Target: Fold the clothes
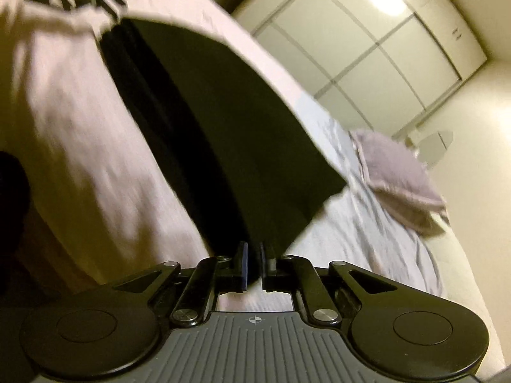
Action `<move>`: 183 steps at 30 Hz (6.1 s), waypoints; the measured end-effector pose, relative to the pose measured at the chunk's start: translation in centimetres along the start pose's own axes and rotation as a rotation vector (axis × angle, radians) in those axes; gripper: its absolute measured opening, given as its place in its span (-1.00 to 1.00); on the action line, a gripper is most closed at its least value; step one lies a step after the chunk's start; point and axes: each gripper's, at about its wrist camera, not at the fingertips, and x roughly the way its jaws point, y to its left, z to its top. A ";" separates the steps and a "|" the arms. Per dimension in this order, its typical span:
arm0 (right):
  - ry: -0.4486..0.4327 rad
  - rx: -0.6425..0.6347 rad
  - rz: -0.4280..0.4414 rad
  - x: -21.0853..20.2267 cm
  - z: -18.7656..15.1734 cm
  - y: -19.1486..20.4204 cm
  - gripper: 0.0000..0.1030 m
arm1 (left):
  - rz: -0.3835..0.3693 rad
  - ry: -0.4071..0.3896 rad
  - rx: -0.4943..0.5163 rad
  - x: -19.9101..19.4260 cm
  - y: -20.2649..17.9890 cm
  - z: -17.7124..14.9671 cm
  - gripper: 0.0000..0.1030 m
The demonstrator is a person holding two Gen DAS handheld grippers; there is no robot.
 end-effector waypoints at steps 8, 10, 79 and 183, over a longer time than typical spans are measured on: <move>-0.109 -0.057 0.062 2.0 5.0 0.9 0.13 | -0.016 -0.093 0.035 0.5 -0.5 3.1 -0.37; -0.104 -0.058 0.076 3.0 5.6 0.8 0.13 | -0.034 -0.092 0.061 1.7 -0.9 3.7 -0.37; 0.070 0.702 0.342 8.5 7.9 -13.3 0.14 | -0.247 0.050 -0.465 11.2 11.6 2.1 -0.37; 0.196 -0.282 0.424 -5.8 23.6 -17.4 -0.75 | -0.580 0.153 0.035 4.4 22.2 15.9 -0.61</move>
